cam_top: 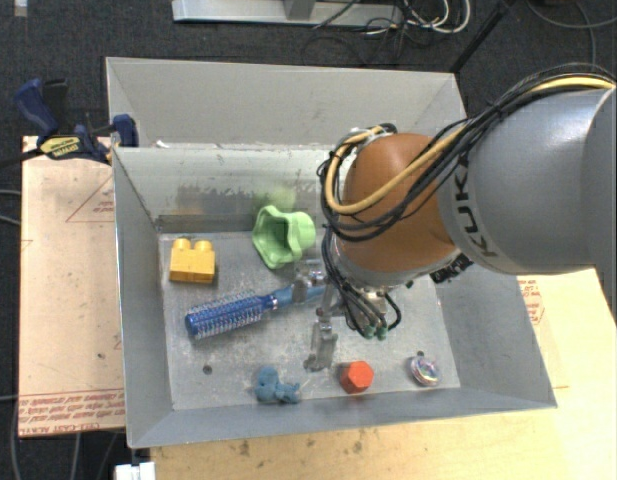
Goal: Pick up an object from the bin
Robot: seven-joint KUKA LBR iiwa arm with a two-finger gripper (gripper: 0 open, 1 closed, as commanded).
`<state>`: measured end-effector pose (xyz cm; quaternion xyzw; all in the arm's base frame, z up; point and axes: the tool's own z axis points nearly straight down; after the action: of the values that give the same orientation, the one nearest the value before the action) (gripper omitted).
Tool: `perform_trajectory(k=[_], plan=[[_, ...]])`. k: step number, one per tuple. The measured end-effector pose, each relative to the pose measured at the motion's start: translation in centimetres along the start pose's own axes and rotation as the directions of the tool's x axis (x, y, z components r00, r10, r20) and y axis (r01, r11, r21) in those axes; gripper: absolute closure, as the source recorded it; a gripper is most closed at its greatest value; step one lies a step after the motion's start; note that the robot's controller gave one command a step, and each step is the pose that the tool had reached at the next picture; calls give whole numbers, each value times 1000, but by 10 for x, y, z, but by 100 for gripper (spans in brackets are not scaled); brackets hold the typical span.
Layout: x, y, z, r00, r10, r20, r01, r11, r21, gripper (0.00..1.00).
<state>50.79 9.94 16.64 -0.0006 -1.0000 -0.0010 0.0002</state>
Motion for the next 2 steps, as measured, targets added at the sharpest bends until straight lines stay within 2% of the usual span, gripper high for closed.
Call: perform_trajectory(k=[1,2], plan=[[-72,11,101,999,38,1,-38,999,-1,0],[-72,10,96,999,40,3,-40,999,-1,100]])
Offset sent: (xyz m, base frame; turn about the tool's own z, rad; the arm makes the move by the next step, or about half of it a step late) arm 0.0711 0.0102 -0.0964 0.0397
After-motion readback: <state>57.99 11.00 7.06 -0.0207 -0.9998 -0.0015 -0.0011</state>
